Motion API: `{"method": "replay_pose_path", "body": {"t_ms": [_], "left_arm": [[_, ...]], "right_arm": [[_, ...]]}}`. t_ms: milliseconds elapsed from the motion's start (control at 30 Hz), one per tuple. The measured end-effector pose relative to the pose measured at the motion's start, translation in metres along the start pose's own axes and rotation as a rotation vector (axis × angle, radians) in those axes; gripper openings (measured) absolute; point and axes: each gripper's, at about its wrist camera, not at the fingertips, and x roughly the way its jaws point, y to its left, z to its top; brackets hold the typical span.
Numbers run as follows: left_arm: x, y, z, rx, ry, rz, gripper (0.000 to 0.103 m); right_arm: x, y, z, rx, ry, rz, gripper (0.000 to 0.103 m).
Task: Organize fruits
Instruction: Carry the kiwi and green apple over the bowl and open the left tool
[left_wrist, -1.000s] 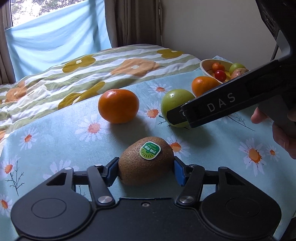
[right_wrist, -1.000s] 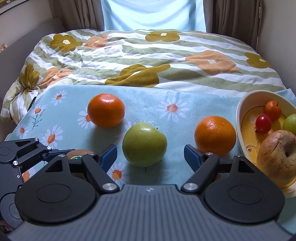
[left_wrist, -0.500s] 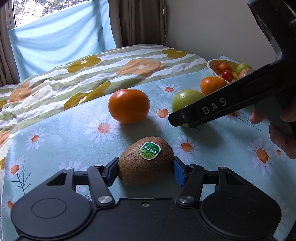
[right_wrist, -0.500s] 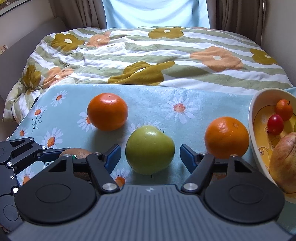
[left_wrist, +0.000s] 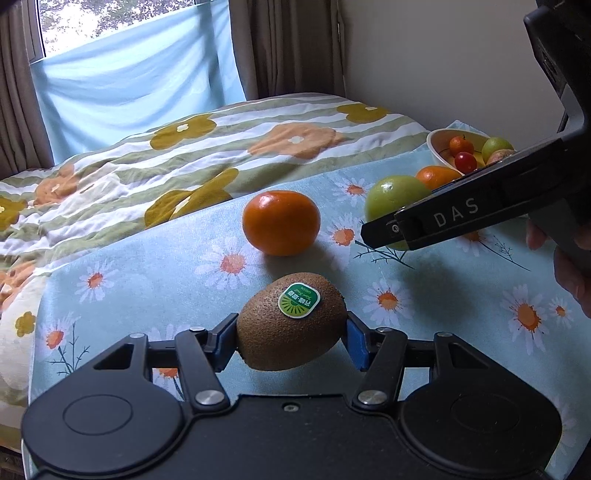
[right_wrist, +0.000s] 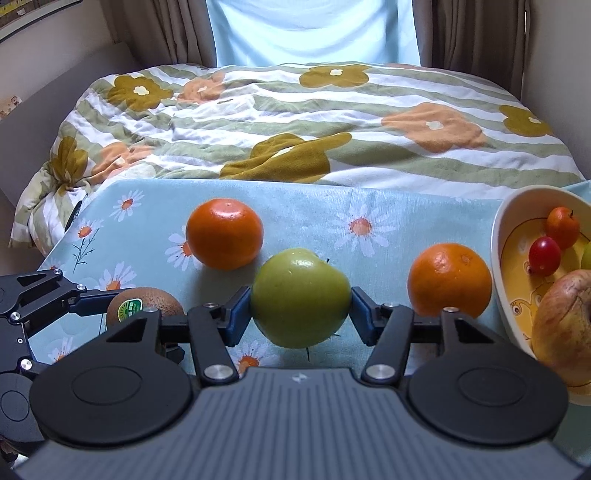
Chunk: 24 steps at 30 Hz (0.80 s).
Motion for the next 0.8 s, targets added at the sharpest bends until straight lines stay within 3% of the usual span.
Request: {"method": "replay_pose_path", "body": {"t_ms": [400, 800], "left_arm": [[-0.032, -0.017, 0.041, 0.031, -0.087, 0.029, 0.063], [-0.036, -0.081, 0.111, 0.084, -0.174, -0.044, 0.063]], "right_arm": [[-0.064, -0.017, 0.021, 0.010, -0.092, -0.020, 0.071], [-0.133, -0.095, 0.031, 0.052, -0.143, -0.121, 0.071]]}}
